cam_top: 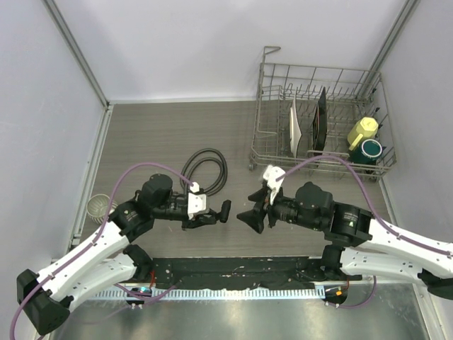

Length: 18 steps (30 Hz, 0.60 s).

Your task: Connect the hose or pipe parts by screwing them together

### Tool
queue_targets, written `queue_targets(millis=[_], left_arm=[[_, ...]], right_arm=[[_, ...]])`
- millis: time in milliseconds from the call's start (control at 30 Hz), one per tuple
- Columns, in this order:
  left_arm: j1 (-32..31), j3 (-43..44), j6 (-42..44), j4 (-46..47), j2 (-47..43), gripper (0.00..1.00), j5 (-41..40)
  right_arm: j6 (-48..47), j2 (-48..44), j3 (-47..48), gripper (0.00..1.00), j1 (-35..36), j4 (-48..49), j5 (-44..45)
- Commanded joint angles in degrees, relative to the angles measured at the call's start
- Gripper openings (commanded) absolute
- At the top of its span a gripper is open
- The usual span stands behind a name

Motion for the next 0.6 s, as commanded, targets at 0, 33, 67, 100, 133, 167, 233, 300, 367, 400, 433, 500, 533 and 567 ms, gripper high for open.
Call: queue_targets(millis=[0, 33, 67, 100, 133, 167, 233, 300, 367, 400, 433, 500, 533, 567], left_arm=[[0.7, 3.1, 0.8, 0.3, -0.6, 0.0, 10.4], [0.9, 3.0, 0.7, 0.1, -0.4, 0.0, 11.3], [0.9, 3.0, 0.6, 0.0, -0.3, 0.0, 12.9], [1.0, 2.9, 0.7, 0.0, 0.1, 0.0, 13.5], [1.0, 2.9, 0.8, 0.0, 0.2, 0.0, 13.9], [1.0, 2.9, 1.0, 0.0, 0.2, 0.0, 14.2], [1.0, 3.0, 1.6, -0.4, 0.4, 0.0, 15.0], [1.1, 3.4, 2.1, -1.2, 0.6, 0.0, 15.6], [1.0, 3.5, 2.6, -1.6, 0.7, 0.0, 15.9], [1.0, 3.4, 2.6, -1.6, 0.7, 0.0, 15.9], [1.1, 3.4, 2.7, -1.5, 0.9, 0.0, 16.0], [1.2, 3.2, 2.8, -1.5, 0.7, 0.0, 16.1], [1.3, 3.1, 2.8, -1.6, 0.7, 0.0, 16.3], [1.4, 3.1, 2.8, -1.7, 0.5, 0.0, 16.4]], right_arm=[[-44.9, -1.5, 3.5, 0.71, 0.1, -0.6, -11.2], [-49.4, -1.1, 3.9, 0.72, 0.1, -0.6, -12.0], [-54.3, -0.7, 4.0, 0.72, 0.1, -0.6, -13.4], [-60.1, 0.8, 3.7, 0.72, 0.1, 0.3, -13.3], [-61.9, 1.8, 4.1, 0.73, 0.1, 1.2, -13.3], [-63.6, 3.2, 4.9, 0.73, 0.1, 0.2, -14.7], [-68.2, 8.1, 10.0, 0.71, 0.1, -3.9, -17.2], [-70.4, 9.4, 12.1, 0.71, 0.5, -5.2, -18.6], [-73.7, 10.4, 13.0, 0.71, 0.5, -6.7, -18.8], [-74.8, 10.9, 14.9, 0.71, 0.5, -8.4, -18.8], [-75.5, 12.6, 16.2, 0.71, 0.5, -10.4, -19.2], [-77.4, 14.0, 19.3, 0.71, 0.5, -16.6, -21.4], [-77.4, 14.8, 20.0, 0.71, 0.5, -19.2, -22.3], [-78.2, 15.1, 20.5, 0.72, 0.6, -20.2, -22.8]])
